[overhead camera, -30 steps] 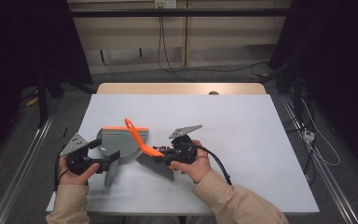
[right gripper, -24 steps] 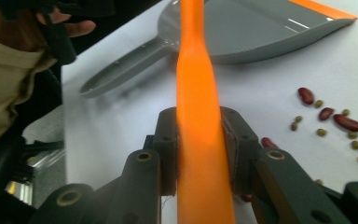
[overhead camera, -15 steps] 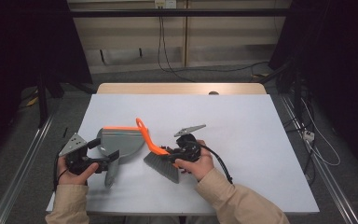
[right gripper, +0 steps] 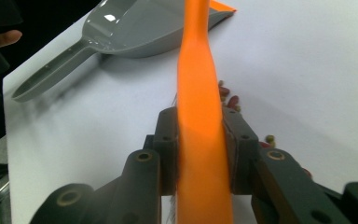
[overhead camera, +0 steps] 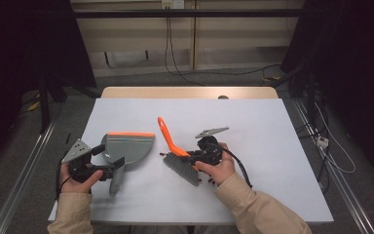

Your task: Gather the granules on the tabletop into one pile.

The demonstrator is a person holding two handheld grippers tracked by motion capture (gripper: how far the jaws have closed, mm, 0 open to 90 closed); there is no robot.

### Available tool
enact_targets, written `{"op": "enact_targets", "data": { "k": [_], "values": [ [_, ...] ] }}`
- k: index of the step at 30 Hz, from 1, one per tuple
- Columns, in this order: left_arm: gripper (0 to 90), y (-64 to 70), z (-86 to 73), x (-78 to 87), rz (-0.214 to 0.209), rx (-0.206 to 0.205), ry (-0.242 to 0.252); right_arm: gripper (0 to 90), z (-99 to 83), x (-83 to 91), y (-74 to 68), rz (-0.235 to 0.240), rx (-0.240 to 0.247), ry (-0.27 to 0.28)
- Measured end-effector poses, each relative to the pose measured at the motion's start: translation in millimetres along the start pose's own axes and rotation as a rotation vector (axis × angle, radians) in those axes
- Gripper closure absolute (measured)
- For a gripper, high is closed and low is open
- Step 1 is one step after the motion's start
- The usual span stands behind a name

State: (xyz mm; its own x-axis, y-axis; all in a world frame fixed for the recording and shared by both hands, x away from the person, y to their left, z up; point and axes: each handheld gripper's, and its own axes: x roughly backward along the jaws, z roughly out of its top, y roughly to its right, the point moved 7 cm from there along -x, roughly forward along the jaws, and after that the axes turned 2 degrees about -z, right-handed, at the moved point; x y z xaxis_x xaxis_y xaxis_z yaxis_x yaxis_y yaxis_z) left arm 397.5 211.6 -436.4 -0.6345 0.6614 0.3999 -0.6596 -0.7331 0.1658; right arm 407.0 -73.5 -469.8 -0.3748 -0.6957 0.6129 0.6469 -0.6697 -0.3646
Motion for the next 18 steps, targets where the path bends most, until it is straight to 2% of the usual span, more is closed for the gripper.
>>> {"op": "enact_targets", "data": {
  "k": [5,8,10,14,18],
  "values": [
    [5.5,0.3,0.6,-0.5,0.001,0.003,0.003,71.0,2.8,4.6,-0.3,0.003,-0.009,0.024],
    [5.5,0.3,0.7,-0.5,-0.001,0.002,0.004,71.0,8.2,4.4,-5.3,0.026,-0.032,0.045],
    [5.5,-0.1,0.3,-0.7,0.0,0.004,0.003,71.0,13.1,2.1,-8.3,0.014,-0.025,0.057],
    [5.5,-0.7,0.1,-0.2,-0.002,0.0,0.0,71.0,23.2,-9.1,-14.1,0.025,-0.043,0.074],
    [5.5,-0.7,-0.2,-0.8,-0.003,0.003,0.002,71.0,31.2,-27.2,-17.4,0.008,-0.05,0.068]
  ]
}}
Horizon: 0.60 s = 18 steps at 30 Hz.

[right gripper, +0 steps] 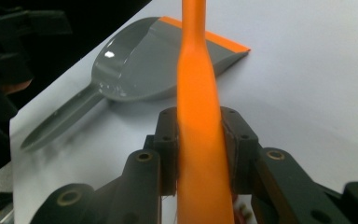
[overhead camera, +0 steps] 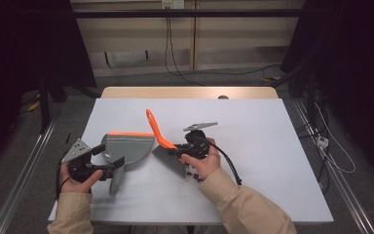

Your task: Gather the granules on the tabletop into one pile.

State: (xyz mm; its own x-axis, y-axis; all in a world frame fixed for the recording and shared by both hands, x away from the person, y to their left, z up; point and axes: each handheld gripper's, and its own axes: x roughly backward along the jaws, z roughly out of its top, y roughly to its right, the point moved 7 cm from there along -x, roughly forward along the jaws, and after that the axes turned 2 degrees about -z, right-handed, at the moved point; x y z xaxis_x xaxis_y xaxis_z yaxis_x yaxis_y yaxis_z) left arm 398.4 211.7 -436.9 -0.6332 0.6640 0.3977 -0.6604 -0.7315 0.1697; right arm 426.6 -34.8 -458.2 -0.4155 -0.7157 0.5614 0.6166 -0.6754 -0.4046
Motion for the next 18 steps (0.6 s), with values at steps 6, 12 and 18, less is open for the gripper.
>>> {"op": "enact_targets", "data": {
  "k": [6,12,18],
  "values": [
    [5.5,-1.2,-0.6,0.3,0.003,0.002,-0.002,70.9,4.4,-23.1,7.5,-0.057,-0.068,-0.008],
    [5.5,-0.7,-0.5,0.4,0.006,-0.01,-0.008,70.9,-0.8,-12.5,19.6,-0.096,-0.11,-0.024],
    [5.5,0.4,-0.6,-0.8,0.006,-0.013,-0.011,70.8,-10.7,7.9,35.1,-0.115,-0.159,-0.017]
  ]
}}
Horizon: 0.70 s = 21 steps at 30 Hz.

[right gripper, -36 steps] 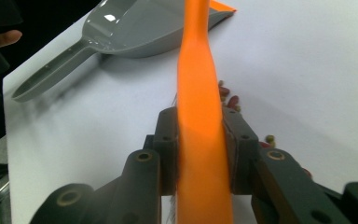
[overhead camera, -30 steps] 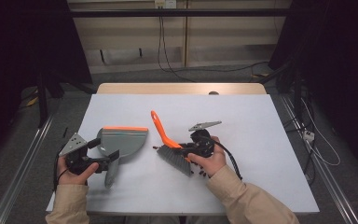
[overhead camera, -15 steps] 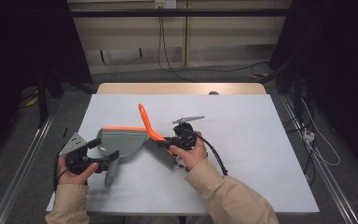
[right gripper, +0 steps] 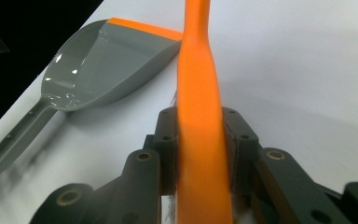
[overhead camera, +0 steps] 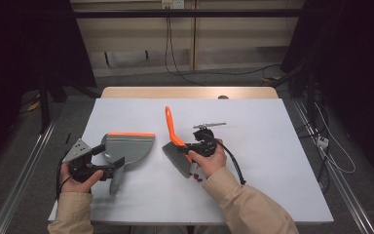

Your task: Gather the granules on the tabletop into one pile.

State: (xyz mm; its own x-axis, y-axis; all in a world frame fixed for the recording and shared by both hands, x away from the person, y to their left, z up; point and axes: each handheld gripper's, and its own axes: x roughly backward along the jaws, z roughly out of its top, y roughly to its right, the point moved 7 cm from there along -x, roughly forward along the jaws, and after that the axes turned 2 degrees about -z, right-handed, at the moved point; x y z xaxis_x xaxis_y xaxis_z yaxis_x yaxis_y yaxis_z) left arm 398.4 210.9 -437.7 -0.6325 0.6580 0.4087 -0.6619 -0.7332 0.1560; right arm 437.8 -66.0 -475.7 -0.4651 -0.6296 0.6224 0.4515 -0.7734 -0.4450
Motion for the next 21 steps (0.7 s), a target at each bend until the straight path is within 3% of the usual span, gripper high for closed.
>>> {"op": "enact_targets", "data": {
  "k": [12,18,21],
  "values": [
    [5.6,2.8,1.0,-1.1,0.002,-0.003,-0.001,70.8,-9.4,26.1,17.9,-0.033,-0.008,0.014],
    [5.6,2.5,0.7,-1.8,0.0,-0.008,-0.005,71.0,-4.8,25.7,12.9,-0.001,0.016,0.022],
    [5.6,2.6,0.1,-2.1,-0.002,-0.003,-0.006,71.0,-1.1,27.6,4.8,0.037,0.035,0.025]
  ]
}}
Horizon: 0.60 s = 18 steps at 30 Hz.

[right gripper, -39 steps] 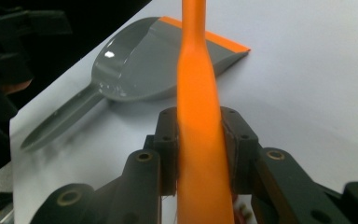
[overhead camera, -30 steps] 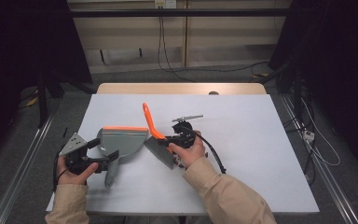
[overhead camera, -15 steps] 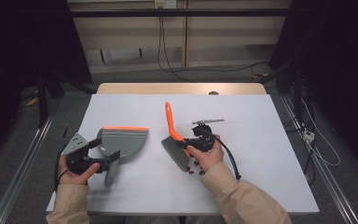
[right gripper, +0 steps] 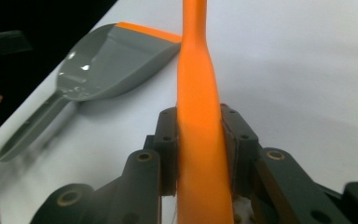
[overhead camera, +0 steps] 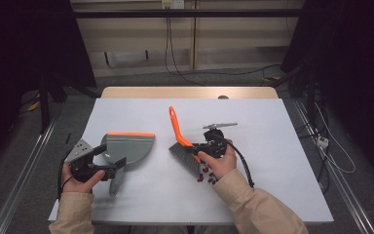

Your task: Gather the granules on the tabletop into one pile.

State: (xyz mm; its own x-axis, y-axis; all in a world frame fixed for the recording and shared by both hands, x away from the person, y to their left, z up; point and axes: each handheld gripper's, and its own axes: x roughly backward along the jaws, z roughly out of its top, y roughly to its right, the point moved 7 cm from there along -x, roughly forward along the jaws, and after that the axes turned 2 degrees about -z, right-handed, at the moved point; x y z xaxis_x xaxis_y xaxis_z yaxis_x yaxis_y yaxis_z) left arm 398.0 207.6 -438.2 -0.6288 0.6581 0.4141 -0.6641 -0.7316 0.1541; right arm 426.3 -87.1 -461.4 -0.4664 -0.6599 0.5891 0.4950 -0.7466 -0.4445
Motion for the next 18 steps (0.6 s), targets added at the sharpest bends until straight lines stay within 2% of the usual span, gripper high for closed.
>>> {"op": "enact_targets", "data": {
  "k": [3,4,9,11,12,15,18],
  "values": [
    [5.6,-0.3,-0.2,0.2,0.0,0.002,0.0,71.0,0.0,3.1,-9.3,0.041,0.032,0.0],
    [5.6,-0.5,-0.1,0.3,0.001,0.003,0.001,71.0,-2.1,4.8,-13.9,0.067,0.057,-0.007],
    [5.6,-0.6,-0.1,0.5,0.001,0.003,0.002,71.0,-24.1,12.3,-23.8,0.138,0.107,-0.069],
    [5.6,-0.7,-0.1,0.4,0.002,0.003,0.001,71.0,-34.6,15.1,-21.1,0.157,0.128,-0.089],
    [5.6,-0.8,-0.3,0.3,0.002,0.004,0.0,71.0,-37.4,16.8,-18.0,0.164,0.145,-0.082],
    [5.6,-1.0,-0.7,-0.3,0.004,0.004,-0.005,70.9,-35.8,20.4,-4.1,0.167,0.15,-0.073],
    [5.6,-0.8,-0.4,-0.6,0.004,0.002,-0.006,70.9,-30.4,16.8,6.2,0.164,0.158,-0.07]
  ]
}}
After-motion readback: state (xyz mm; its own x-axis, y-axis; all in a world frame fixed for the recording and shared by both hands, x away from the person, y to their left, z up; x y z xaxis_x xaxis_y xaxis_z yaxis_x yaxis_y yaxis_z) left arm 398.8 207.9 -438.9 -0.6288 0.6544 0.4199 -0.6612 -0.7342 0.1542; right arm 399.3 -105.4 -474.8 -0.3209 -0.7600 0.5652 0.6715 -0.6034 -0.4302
